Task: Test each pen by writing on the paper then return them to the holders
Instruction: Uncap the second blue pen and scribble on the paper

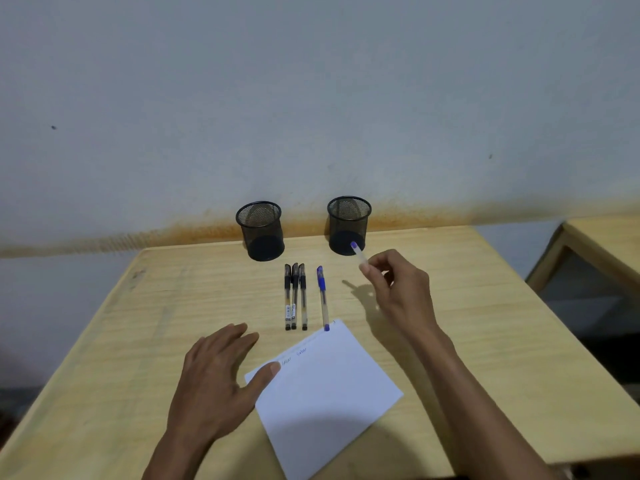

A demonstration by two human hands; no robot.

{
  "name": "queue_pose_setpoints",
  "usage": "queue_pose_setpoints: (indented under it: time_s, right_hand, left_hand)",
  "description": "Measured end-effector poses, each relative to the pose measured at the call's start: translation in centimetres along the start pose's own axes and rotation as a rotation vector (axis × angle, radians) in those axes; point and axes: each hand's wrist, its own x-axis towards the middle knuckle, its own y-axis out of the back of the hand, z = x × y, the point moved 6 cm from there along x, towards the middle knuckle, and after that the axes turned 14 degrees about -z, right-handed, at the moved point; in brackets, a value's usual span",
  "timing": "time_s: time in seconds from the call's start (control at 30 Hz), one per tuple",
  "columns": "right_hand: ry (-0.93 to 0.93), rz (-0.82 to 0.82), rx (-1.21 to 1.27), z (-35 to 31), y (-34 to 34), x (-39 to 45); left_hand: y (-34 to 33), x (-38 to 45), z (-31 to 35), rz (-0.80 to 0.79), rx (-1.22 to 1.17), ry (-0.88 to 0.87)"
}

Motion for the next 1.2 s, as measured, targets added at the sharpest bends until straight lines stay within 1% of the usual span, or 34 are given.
queue_pose_setpoints:
  time_s: [0.13, 0.27, 0.4, 0.53, 0.67, 0.73, 0.8, 0.93, 1.03, 1.07, 1.13, 1.17, 1.2]
  right_hand:
    - [0.132, -0.010, 0.096, -3.5, -0.1, -4.0]
    - [0.223, -0.042, 0.213, -5.9, -0.7, -7.5]
    - [0.219, -0.098, 0.409, -6.7, -1.4, -10.1]
    - [0.178, -0.160, 0.500, -7.1, -1.7, -11.1]
    - [0.119, -0.311, 0.490, -7.3, -3.0, -10.8]
    - [0.126, -0.295, 0.486, -7.5, -3.0, -10.7]
    - [0.164, -0.278, 0.464, -7.7, -2.7, -10.6]
    - [0.260, -0.340, 0.397, -8.1, -2.7, -10.5]
    - [0.331, -0.330, 0.396, -8.8, -2.6, -10.7]
    - [0.331, -0.297, 0.462, -8.9, -1.6, -10.7]
    - [0.328, -0.183, 0.575, -8.6, 1.9, -10.6]
    - [0.325, -0.128, 0.588, -8.6, 3.8, -10.5]
    - [0.315, -0.099, 0.582, -8.6, 4.9, -10.2]
  left_hand:
    - [0.7, 0.2, 0.5, 0.055, -0.113, -0.002]
    - [2.4, -0.6, 4.1, 0.220, -0.190, -0.126]
    - [3.9, -1.4, 8.1, 0.293, -0.198, -0.298]
    - [4.5, -2.2, 9.0, 0.288, -0.132, -0.394]
    - [5.0, -2.9, 9.6, 0.248, -0.136, -0.419]
    - [5.2, -3.1, 10.0, 0.234, -0.132, -0.446]
    - [5.3, -3.4, 10.0, 0.239, -0.103, -0.475]
    - [5.6, -3.7, 9.5, 0.262, -0.061, -0.521]
    - [6.1, -3.7, 9.1, 0.248, -0.083, -0.577]
    - [6.6, -3.8, 7.8, 0.283, -0.104, -0.541]
    - [9.0, -4.4, 3.3, 0.393, -0.207, -0.339]
    - [10.4, -5.0, 1.3, 0.431, -0.241, -0.240]
    - [11.4, -5.2, 0.1, 0.442, -0.236, -0.182]
